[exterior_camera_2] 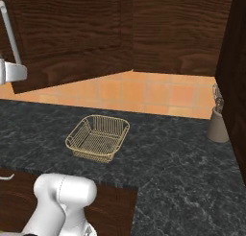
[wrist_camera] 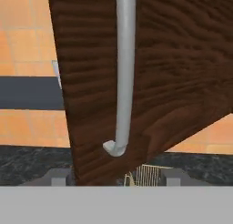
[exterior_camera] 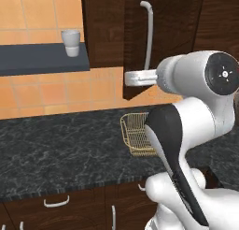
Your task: Open the cabinet, pick up the bread from the cabinet and place it in the basket. Then move the basket to the dining counter.
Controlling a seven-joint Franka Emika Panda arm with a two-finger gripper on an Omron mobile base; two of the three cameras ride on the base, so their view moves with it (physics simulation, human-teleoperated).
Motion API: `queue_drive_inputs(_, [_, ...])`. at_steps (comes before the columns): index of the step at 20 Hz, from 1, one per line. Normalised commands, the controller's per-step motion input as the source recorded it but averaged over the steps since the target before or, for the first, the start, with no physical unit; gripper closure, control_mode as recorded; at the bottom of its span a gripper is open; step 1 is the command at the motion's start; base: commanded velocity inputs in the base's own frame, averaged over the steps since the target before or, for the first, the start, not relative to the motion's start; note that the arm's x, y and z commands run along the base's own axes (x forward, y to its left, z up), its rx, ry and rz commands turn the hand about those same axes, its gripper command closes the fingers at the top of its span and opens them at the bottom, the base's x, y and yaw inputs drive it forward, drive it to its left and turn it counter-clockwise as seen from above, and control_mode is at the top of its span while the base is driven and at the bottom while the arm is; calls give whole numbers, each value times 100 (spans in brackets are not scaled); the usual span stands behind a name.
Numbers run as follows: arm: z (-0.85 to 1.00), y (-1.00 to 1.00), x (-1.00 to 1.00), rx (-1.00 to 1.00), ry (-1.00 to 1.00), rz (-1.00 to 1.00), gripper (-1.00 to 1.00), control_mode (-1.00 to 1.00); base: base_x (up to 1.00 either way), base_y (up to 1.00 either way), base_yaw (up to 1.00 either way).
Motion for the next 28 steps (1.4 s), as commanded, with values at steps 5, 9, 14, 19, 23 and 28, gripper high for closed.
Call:
queue_drive_inputs(5, [-8, 97, -23, -38, 2, 9, -100, -100, 0, 0, 0])
queue_drive_inputs(9, [-3, 100, 0, -37, 2, 1, -100, -100, 0, 0, 0])
queue_drive_inputs(14, [0, 61, 32, -26, 6, 5, -100, -100, 0, 0, 0])
queue_drive_inputs(19, [0, -1, 59, -8, 11, 3, -100, -100, 0, 0, 0])
queue_drive_inputs(23, [-17, -14, 74, -6, 5, 1, -100, -100, 0, 0, 0])
queue_drive_inputs(28, [-64, -3, 90, -19, 0, 3, -100, -100, 0, 0, 0])
